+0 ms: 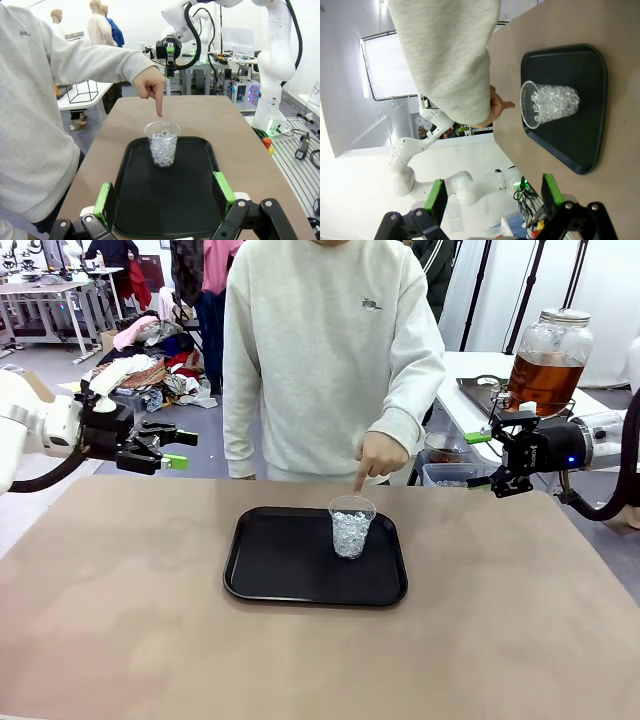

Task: Pour the drink into the iced cup.
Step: Pick up the iced cup indicated by the human and present it to them.

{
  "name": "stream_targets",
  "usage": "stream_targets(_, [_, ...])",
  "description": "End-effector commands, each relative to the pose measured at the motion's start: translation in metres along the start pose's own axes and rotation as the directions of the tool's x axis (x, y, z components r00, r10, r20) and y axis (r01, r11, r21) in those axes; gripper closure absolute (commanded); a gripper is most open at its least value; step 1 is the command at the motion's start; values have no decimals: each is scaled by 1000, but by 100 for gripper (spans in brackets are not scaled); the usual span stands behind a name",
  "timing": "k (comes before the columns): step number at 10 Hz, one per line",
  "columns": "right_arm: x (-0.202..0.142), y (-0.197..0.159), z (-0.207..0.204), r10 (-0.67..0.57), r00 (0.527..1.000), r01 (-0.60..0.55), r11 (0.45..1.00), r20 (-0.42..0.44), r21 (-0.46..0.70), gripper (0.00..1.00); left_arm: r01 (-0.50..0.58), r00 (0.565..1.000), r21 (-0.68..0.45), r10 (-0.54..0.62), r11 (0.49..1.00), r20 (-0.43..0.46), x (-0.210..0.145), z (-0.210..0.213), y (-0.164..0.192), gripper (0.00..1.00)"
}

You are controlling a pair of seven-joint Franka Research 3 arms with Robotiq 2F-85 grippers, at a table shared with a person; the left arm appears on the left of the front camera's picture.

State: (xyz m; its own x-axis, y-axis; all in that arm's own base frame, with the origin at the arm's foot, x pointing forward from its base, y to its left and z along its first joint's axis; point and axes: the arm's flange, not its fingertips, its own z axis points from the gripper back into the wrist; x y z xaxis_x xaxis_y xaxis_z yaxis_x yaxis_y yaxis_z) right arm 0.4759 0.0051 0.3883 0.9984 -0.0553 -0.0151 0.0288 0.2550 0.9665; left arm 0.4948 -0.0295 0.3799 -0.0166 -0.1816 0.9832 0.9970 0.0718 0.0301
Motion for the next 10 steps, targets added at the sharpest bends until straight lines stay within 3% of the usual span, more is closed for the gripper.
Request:
stream_targets(1, [1,2,1,4,1000,-4,1000,2,0,0,2,1000,-2,-2,1000,5,2,1,-1,0])
stream_targets(10, [1,2,1,4,1000,-4,1000,2,0,0,2,1000,-2,-2,1000,5,2,1,-1,0])
